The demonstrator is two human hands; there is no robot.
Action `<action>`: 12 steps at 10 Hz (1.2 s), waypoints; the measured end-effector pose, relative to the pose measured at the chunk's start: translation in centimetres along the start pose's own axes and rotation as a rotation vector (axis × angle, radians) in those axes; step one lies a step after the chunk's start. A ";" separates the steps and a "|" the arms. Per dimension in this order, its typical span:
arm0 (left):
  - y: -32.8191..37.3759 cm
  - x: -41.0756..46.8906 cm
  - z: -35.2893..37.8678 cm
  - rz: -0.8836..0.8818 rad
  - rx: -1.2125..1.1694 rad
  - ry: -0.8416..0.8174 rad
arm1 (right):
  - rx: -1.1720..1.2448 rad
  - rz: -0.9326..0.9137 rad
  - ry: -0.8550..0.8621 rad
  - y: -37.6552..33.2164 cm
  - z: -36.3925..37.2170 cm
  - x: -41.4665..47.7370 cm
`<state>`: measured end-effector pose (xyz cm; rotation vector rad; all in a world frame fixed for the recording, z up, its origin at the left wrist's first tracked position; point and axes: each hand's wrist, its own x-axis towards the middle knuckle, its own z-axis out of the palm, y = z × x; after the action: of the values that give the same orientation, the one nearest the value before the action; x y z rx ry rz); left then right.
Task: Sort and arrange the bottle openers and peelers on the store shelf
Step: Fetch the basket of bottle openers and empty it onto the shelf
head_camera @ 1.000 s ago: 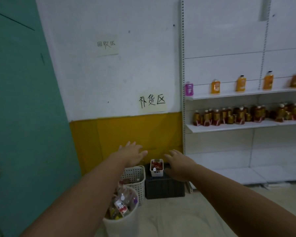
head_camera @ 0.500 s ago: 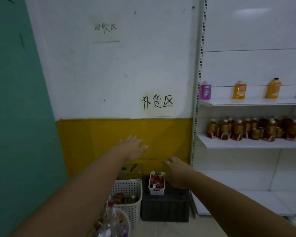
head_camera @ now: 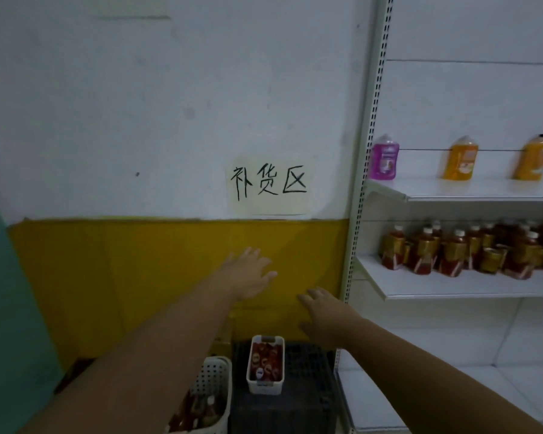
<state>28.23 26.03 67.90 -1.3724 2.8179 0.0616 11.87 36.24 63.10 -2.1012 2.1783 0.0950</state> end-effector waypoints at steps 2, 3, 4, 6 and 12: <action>-1.5 8.0 1.4 -0.134 0.018 -0.036 | -0.012 -0.110 -0.068 5.5 1.1 10.5; -2.2 10.8 1.9 -0.158 -0.074 -0.007 | -0.002 -0.127 -0.103 7.8 1.1 15.1; -3.7 13.4 3.0 -0.181 -0.130 0.048 | -0.049 -0.146 -0.171 9.7 2.4 19.8; -8.7 19.9 8.9 -0.268 -0.104 -0.085 | -0.029 -0.181 -0.257 11.0 6.7 29.3; -12.9 33.5 43.8 -1.259 -1.539 -0.276 | 0.060 -0.126 -0.748 18.5 32.0 52.1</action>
<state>17.26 -6.59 22.94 -2.5058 0.8394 2.2592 -7.12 -10.75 24.21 -1.7576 1.5759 0.6714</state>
